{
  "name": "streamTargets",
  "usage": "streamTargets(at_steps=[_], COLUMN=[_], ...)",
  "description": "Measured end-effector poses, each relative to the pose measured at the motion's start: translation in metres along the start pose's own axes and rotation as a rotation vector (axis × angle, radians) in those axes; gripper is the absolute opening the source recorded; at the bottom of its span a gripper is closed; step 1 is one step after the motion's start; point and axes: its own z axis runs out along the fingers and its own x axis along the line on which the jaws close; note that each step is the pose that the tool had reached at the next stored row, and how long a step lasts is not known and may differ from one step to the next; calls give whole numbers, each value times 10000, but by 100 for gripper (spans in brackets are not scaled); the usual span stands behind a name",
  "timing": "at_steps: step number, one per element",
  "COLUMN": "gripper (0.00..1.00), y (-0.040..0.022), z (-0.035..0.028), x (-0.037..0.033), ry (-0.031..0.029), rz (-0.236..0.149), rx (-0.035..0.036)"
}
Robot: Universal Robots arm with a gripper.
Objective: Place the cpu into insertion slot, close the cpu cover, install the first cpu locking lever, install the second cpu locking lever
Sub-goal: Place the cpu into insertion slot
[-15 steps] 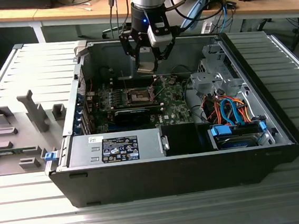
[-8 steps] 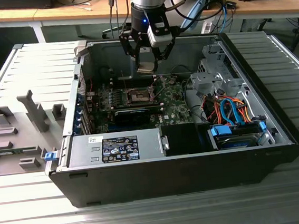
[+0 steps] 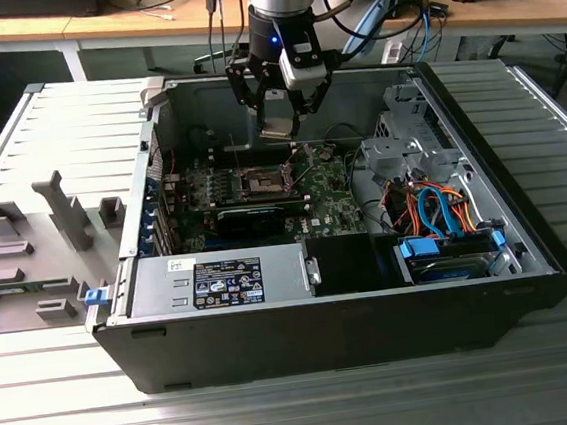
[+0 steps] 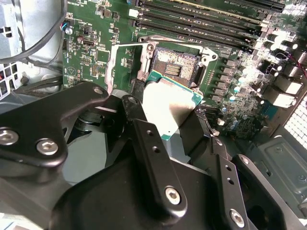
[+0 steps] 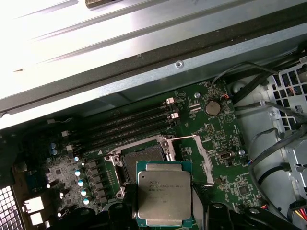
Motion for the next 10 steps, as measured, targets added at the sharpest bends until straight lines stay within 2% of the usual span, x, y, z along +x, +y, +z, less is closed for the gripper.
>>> streamTargets(at_steps=[10], gripper=[55], y=[-3], z=[2], x=[-1], ry=[2], rz=[12], rx=[-6])
